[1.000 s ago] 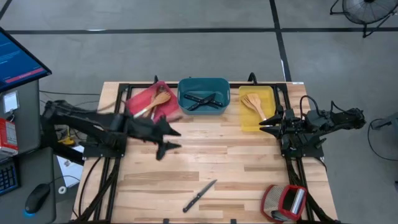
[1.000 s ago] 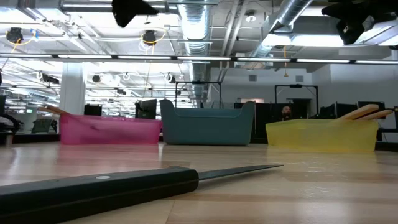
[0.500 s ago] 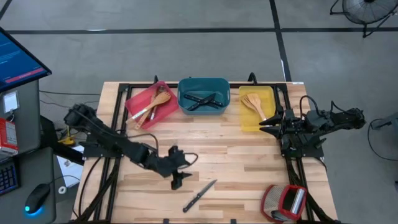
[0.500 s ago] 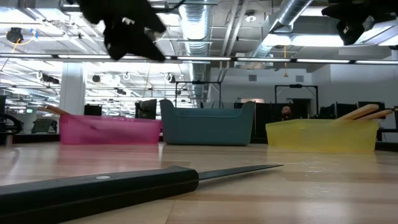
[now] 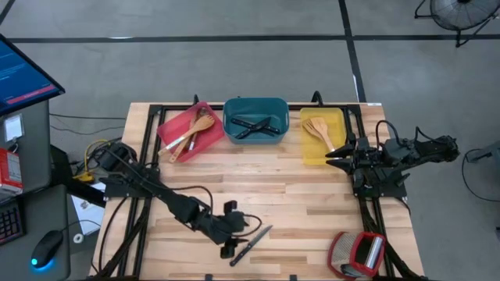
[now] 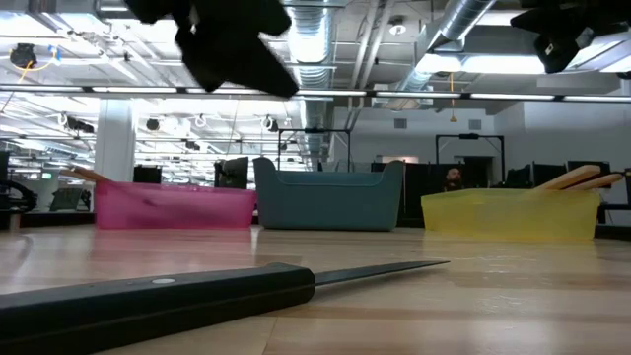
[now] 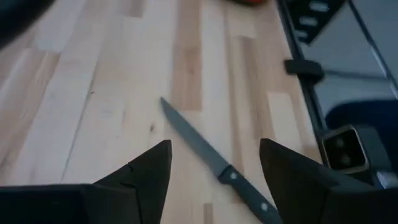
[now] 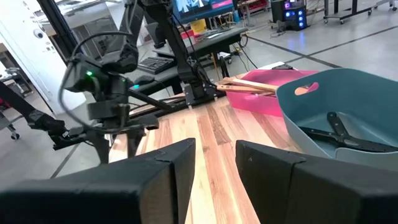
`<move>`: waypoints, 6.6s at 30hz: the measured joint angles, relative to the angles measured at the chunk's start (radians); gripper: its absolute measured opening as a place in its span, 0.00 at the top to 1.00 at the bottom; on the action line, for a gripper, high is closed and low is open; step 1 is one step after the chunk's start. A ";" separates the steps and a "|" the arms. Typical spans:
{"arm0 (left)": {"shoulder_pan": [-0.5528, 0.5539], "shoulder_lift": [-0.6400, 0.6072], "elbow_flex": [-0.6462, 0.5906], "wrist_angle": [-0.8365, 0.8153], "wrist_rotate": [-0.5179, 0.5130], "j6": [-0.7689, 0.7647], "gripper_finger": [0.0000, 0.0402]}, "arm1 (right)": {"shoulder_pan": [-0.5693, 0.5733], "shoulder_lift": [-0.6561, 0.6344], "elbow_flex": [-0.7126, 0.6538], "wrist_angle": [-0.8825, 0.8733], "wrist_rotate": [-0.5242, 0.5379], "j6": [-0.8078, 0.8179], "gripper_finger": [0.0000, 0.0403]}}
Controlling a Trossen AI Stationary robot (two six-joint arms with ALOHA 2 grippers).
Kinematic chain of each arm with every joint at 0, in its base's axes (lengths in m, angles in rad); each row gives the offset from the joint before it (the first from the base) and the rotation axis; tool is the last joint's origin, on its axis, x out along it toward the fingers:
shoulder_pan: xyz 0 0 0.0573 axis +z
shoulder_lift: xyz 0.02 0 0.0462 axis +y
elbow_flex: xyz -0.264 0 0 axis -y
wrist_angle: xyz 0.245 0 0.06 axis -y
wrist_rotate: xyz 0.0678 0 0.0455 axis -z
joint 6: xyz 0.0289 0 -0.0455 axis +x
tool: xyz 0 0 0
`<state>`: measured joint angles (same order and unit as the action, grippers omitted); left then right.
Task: Pick & Place Kitchen Items
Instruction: Put the knife into the blue bin
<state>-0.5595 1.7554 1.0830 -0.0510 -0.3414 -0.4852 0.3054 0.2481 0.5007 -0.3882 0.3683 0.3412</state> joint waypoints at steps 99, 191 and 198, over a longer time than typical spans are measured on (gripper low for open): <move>0.323 0.105 0.128 -0.403 0.243 0.465 0.48 | 0.000 0.000 0.000 -0.187 -0.001 0.131 0.69; 0.006 0.089 -0.098 -0.252 -0.086 -0.883 0.63 | 0.000 0.000 0.000 -0.246 -0.001 0.139 0.69; 0.001 0.059 -0.097 -0.359 0.002 -0.880 0.63 | 0.000 0.000 0.000 -0.248 -0.001 0.138 0.69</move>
<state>-0.5583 1.8143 0.9859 -0.4103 -0.3397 -1.3651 0.3056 0.2478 0.5011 -0.6365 0.3676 0.4797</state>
